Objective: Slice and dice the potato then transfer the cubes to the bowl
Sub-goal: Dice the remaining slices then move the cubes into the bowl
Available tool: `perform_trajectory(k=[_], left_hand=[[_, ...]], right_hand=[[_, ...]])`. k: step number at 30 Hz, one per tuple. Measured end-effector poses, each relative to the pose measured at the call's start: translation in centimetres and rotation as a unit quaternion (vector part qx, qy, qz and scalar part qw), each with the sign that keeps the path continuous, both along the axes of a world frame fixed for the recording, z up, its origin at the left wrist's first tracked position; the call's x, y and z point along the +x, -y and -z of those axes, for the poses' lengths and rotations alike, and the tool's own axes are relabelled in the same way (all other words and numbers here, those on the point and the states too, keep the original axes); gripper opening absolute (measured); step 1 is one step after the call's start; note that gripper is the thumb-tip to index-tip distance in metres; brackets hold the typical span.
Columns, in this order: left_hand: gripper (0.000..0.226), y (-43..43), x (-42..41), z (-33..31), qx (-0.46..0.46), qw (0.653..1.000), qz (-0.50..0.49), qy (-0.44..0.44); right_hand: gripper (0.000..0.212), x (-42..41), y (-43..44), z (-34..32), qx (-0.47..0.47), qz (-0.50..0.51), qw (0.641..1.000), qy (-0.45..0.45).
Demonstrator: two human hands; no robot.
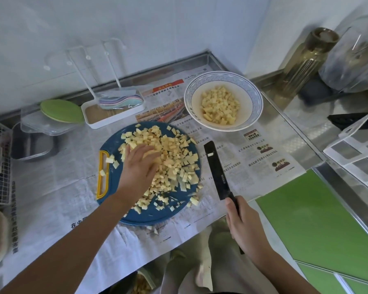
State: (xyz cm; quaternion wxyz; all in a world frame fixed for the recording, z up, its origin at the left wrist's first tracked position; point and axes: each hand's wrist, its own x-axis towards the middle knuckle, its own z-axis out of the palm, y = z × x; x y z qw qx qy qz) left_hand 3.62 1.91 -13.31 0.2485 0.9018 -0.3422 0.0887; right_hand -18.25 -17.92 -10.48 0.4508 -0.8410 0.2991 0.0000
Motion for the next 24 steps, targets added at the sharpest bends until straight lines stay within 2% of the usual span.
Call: perform_trajectory(k=[3, 5, 7, 9, 12, 14, 16, 18, 21, 24], left_hand=[[0.025, 1.1, 0.4, -0.7, -0.032, 0.999, -0.023, 0.014], [0.039, 2.2, 0.1, -1.6, 0.033, 0.999, 0.0, 0.019], [0.042, 3.5, -0.7, -2.1, 0.094, 0.991, 0.089, -0.031], [0.047, 4.7, -2.0, -1.9, 0.111, 0.962, 0.229, -0.096], [0.063, 6.2, -3.3, 0.1, 0.195, 0.899, 0.388, -0.058], [0.068, 6.7, -3.4, 1.1, 0.241, 0.871, 0.427, -0.03], [0.071, 7.0, -3.3, 1.2, 0.245, 0.865, 0.437, -0.032], [0.069, 7.3, -3.3, 1.1, 0.245, 0.859, 0.448, -0.022], [0.048, 7.9, -3.5, 0.7, 0.248, 0.855, 0.455, 0.017], [0.034, 8.4, -3.7, 0.4, 0.3, 0.839, 0.454, 0.007]], right_hand=[[0.047, -0.5, 0.6, 0.2, 0.013, 0.014, 1.0, 0.004], [0.046, -0.7, 0.7, 0.3, 0.019, 0.018, 1.0, 0.006], [0.046, -0.9, 0.9, 0.4, 0.017, 0.018, 1.0, 0.005], [0.045, -1.0, 1.0, 0.4, 0.011, 0.018, 1.0, 0.004], [0.045, -1.1, 1.1, 0.4, 0.012, 0.023, 1.0, 0.004], [0.041, -1.3, 1.2, 0.5, 0.008, 0.022, 1.0, 0.005], [0.035, -1.4, 1.1, 0.5, 0.003, 0.022, 1.0, 0.004], [0.032, -1.7, 1.1, 0.7, 0.006, 0.025, 1.0, 0.006], [0.03, -2.0, 0.8, 0.8, 0.013, 0.031, 0.999, 0.006], [0.03, -2.2, 0.6, 0.9, 0.016, 0.031, 0.999, 0.003]])
